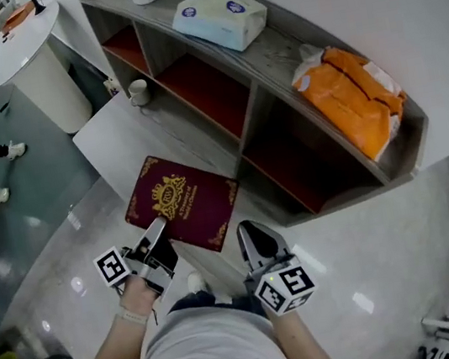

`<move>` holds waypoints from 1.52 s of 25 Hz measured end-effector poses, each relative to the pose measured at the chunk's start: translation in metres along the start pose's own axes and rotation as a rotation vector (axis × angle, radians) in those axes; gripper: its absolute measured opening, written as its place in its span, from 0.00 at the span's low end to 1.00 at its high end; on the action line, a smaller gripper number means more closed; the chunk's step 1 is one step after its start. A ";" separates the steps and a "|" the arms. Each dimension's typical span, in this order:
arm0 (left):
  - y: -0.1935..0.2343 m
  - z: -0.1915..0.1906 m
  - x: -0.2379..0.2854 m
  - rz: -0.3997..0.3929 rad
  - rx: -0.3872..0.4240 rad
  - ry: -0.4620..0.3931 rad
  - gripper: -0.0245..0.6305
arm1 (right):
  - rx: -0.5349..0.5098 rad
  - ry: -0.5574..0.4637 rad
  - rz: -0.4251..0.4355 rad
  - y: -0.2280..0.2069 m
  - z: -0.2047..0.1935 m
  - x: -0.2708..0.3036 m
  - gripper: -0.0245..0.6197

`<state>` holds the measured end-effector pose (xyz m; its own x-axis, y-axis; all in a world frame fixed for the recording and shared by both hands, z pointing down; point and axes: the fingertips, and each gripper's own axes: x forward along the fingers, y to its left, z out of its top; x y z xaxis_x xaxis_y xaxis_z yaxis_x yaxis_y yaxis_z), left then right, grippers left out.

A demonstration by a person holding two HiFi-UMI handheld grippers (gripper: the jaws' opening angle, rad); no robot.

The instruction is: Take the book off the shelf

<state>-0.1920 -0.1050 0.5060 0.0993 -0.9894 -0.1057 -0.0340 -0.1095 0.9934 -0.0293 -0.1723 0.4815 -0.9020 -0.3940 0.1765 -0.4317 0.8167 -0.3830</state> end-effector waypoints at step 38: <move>-0.073 0.056 -0.071 -0.086 0.085 -0.330 0.37 | -0.116 0.071 0.323 0.080 0.044 0.067 0.09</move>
<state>-0.2527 -0.0324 0.4382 -0.2214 -0.9521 -0.2110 -0.1236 -0.1872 0.9745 -0.1243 -0.1518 0.4227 -0.9885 -0.0806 0.1277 -0.1184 0.9386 -0.3241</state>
